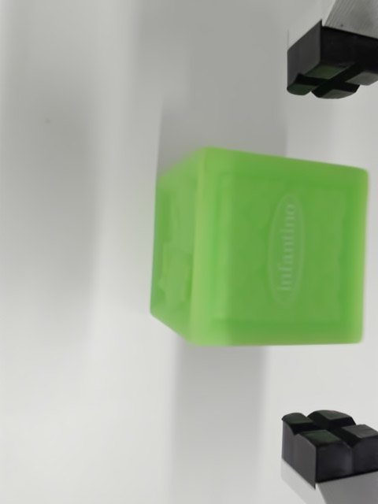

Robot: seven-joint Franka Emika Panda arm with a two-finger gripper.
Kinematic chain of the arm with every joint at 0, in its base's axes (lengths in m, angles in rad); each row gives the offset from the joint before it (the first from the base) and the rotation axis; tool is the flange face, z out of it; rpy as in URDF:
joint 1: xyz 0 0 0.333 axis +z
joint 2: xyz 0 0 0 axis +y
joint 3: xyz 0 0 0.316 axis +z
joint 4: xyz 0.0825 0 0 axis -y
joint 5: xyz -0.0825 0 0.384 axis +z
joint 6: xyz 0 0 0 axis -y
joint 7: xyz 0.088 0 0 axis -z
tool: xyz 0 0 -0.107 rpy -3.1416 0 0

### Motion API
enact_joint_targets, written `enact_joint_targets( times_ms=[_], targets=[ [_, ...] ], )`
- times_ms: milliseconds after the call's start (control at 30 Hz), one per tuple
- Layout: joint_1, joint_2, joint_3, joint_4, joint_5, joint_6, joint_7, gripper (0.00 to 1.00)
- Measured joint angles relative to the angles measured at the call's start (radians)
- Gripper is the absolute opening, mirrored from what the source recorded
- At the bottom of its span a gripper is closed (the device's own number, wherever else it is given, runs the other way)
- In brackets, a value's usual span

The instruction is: Stack cube

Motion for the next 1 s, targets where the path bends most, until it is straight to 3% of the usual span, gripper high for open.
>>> enact_joint_targets(
  times_ms=[267,567,600,1000],
  targets=[
    [0.03,0.082,-0.034,0.02,-0.023,0.065,0.019,1.0],
    [0.05,0.129,-0.055,0.033,-0.025,0.101,0.023,1.0],
    [0.052,0.131,-0.056,0.033,-0.025,0.102,0.023,0.0],
    [0.053,0.131,-0.057,0.034,-0.025,0.103,0.023,0.0]
  ],
)
